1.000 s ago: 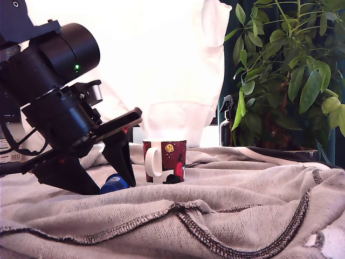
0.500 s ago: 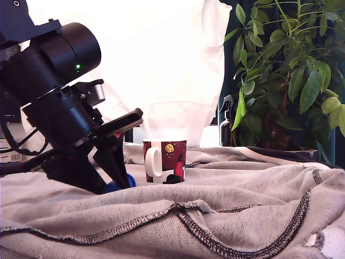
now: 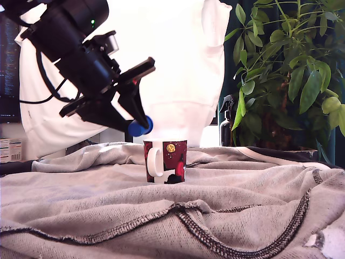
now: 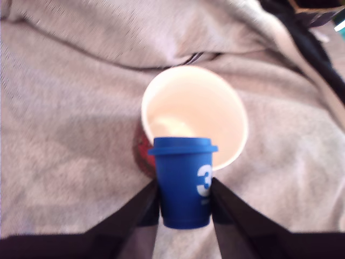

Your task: Pick the blue coffee capsule and place it inside the red coffee cup

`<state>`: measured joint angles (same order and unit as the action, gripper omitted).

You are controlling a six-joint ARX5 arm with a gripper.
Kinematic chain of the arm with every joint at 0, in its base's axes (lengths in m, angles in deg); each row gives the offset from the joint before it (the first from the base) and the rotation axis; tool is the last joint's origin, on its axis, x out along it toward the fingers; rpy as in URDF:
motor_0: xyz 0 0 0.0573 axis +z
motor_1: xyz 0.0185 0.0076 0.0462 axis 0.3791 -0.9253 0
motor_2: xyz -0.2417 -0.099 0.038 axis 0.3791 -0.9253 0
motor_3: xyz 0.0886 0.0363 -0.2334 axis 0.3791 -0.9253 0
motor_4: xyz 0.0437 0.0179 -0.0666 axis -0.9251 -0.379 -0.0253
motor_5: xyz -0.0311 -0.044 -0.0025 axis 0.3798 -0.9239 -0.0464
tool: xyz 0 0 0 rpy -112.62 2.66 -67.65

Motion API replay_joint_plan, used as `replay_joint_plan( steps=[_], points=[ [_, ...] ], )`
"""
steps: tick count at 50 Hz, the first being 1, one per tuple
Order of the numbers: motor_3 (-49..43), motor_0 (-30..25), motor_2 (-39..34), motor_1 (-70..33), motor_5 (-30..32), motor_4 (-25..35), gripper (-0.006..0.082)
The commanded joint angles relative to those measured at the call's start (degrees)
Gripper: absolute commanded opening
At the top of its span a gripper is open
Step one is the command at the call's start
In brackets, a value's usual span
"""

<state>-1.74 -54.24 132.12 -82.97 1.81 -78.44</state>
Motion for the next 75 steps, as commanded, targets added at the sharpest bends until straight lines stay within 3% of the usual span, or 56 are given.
replay_joint_plan(
  steps=[1,35,66,70,75],
  points=[
    [0.9,-0.28,0.94,-0.79,0.48,0.04,0.0004],
    [17.18,-0.61,1.11,-5.97,0.61,0.07,0.0007],
    [22.62,-1.7,1.27,-10.38,0.63,0.35,0.0009],
    [22.12,-1.7,1.27,-10.38,0.63,0.59,0.0065],
    [21.97,-1.7,1.27,-10.38,0.63,1.79,0.0244]
  ],
)
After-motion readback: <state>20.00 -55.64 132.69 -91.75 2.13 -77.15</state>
